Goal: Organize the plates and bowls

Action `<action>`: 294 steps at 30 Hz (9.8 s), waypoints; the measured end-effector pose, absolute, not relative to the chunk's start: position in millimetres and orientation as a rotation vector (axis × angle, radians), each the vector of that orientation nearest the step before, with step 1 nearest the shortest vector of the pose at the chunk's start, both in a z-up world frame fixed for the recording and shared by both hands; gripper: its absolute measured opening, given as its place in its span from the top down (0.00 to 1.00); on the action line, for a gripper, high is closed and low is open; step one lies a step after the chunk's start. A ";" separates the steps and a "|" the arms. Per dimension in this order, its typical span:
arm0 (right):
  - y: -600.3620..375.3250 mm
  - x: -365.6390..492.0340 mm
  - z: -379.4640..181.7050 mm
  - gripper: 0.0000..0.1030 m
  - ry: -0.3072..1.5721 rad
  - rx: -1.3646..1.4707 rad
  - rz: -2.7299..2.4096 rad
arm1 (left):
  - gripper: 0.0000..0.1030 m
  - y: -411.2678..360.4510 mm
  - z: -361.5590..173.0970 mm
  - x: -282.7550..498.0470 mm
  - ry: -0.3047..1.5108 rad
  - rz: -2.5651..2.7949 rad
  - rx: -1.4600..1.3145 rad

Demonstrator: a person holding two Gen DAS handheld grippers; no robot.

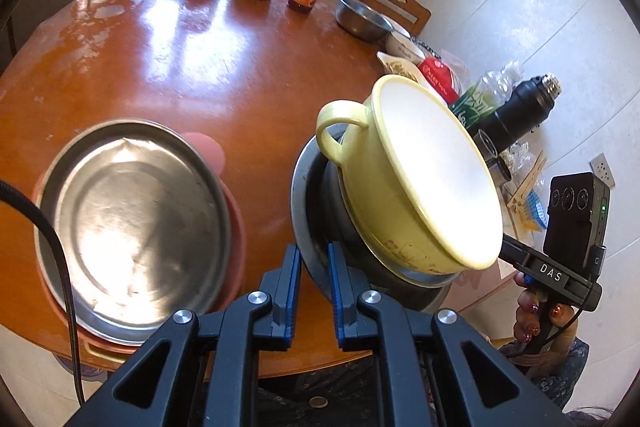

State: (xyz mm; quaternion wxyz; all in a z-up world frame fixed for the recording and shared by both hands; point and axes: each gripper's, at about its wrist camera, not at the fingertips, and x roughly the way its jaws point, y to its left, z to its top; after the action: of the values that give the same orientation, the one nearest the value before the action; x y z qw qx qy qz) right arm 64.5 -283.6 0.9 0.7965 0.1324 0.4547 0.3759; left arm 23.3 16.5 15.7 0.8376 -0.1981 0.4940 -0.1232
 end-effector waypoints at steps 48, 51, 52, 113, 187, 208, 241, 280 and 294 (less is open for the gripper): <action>-112.8 63.3 18.4 0.88 0.980 0.114 0.985 | 0.86 158.3 37.5 -39.4 0.968 -0.085 -0.476; -110.7 63.0 16.0 0.88 0.986 0.107 0.980 | 0.86 158.7 33.6 -37.8 0.974 -0.085 -0.481; -110.3 62.8 15.4 0.88 0.988 0.106 0.980 | 0.86 159.3 32.9 -36.3 0.975 -0.087 -0.483; -102.4 70.7 -8.8 0.88 1.043 0.105 0.954 | 0.86 156.0 2.3 -22.6 1.071 -0.066 -0.464; -140.7 80.1 0.2 0.43 0.987 0.130 0.785 | 0.58 179.4 19.9 -29.7 1.038 0.002 -0.437; -142.9 69.3 -13.3 0.34 1.004 0.048 0.734 | 0.44 198.3 -1.8 -22.0 1.011 -0.001 -0.384; -124.8 85.2 -37.8 0.34 1.069 0.054 0.758 | 0.42 203.5 -28.7 11.7 1.045 -0.124 -0.417; -128.3 86.6 -41.8 0.64 1.079 0.098 0.822 | 0.42 191.5 -25.4 24.0 1.065 -0.113 -0.372; -139.6 89.0 -42.8 0.64 1.077 0.117 0.818 | 0.42 180.5 -25.1 36.1 1.075 -0.125 -0.342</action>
State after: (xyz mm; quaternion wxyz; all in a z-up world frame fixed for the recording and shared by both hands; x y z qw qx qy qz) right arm 89.0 -139.6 -42.8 0.7784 0.0540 0.4981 0.3783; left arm 36.1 180.5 -25.1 0.8433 -0.1620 0.5090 -0.0592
